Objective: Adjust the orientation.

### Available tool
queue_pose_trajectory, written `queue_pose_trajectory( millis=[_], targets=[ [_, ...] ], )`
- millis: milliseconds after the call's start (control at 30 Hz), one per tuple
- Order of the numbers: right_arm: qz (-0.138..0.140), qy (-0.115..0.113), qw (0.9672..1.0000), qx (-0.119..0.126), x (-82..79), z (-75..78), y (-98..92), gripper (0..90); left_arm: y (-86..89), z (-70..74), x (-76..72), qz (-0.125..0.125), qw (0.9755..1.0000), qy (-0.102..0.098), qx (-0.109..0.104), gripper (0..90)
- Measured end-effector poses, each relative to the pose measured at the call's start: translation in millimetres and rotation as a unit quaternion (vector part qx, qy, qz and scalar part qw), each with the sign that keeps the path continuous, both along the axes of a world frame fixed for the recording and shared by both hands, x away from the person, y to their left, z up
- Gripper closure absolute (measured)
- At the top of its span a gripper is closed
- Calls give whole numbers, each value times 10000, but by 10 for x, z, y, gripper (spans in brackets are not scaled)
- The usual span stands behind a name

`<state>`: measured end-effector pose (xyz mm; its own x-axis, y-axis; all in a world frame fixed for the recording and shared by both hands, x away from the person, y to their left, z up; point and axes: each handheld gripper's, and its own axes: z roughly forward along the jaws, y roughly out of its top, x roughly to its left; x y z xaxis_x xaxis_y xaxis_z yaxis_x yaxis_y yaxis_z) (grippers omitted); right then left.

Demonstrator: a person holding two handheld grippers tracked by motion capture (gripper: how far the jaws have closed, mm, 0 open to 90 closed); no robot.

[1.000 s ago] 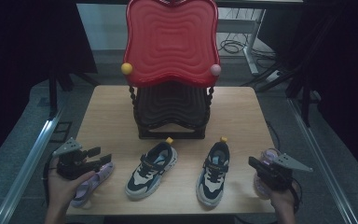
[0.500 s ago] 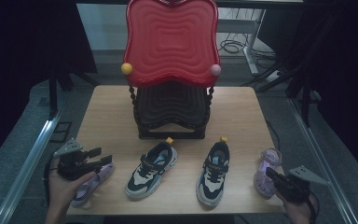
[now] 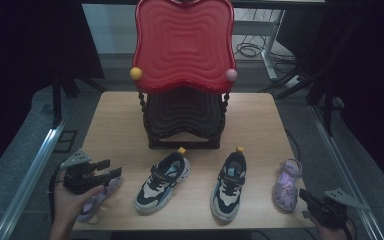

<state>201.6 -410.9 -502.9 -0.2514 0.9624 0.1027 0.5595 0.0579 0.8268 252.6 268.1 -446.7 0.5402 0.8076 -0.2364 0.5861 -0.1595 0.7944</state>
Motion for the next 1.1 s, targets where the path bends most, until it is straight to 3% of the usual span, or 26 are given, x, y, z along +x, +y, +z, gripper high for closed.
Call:
queue_pose_trajectory(
  millis=[233, 533, 1100],
  targets=[
    [-109, 274, 9990, -331, -28, -111, -19, 896, 33, 8, -10, 47, 10000, -9, -3, 393],
    [-31, 441, 9981, -435, -34, -189, -37, 896, 32, -5, -5, 42, 10000, 16, 10, 394],
    [125, 524, 9966, -618, 6, -181, 67, 896, 10, -38, 18, 20, 10000, 76, 27, 393]
  ],
)
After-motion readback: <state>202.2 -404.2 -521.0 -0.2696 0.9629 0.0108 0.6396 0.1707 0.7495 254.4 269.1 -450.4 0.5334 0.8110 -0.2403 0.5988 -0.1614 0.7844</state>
